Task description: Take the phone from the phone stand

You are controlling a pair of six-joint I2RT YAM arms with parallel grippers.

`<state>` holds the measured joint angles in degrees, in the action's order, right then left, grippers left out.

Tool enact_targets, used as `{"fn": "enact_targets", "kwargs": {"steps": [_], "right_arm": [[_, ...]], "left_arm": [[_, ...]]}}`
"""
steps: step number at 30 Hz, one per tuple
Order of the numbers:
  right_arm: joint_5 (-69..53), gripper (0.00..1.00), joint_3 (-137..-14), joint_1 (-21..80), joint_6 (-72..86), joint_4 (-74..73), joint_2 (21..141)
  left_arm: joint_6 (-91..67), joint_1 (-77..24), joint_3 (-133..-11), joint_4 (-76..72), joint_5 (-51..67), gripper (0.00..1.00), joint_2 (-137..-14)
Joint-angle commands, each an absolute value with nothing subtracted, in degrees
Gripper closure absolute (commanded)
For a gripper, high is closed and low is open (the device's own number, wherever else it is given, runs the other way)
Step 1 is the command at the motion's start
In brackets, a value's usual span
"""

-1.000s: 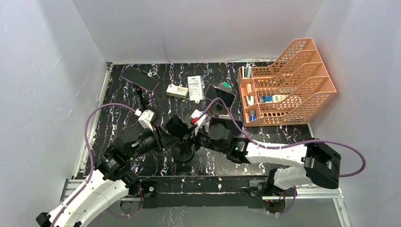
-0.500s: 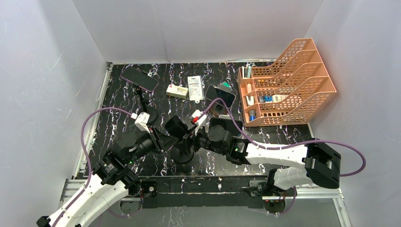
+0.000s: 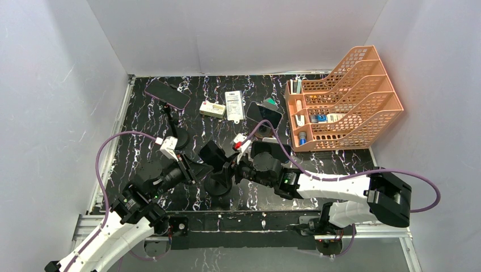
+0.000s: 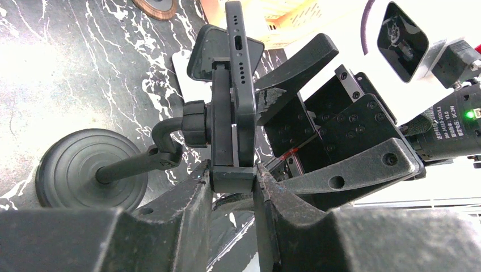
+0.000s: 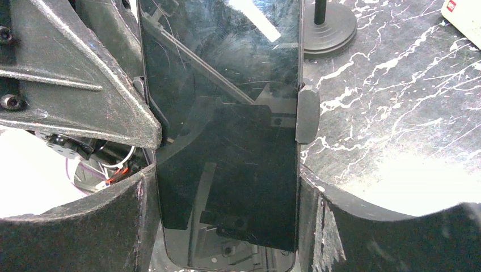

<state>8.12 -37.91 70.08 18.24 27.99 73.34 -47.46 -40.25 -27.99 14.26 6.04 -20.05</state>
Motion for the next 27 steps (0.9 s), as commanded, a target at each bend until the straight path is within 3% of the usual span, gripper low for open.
{"fn": "enact_targets", "kwargs": {"steps": [1,25,26,27], "right_arm": [[15.79,0.99,-34.69,65.5,21.63,22.21,71.37],[8.53,0.99,-31.21,65.5,22.81,13.65,61.84],[8.47,0.93,-31.41,65.56,22.62,14.11,61.61],[8.36,0.8,-31.75,65.5,22.16,14.41,61.34]], "left_arm": [[-46.12,-39.61,-27.57,21.43,1.63,1.0,-18.02],[-46.43,-39.63,-27.55,19.82,1.82,1.0,-20.64],[-46.46,-39.64,-27.7,19.78,2.07,1.0,-20.92],[-46.49,-39.63,-27.87,19.73,2.25,1.0,-21.18]]}}
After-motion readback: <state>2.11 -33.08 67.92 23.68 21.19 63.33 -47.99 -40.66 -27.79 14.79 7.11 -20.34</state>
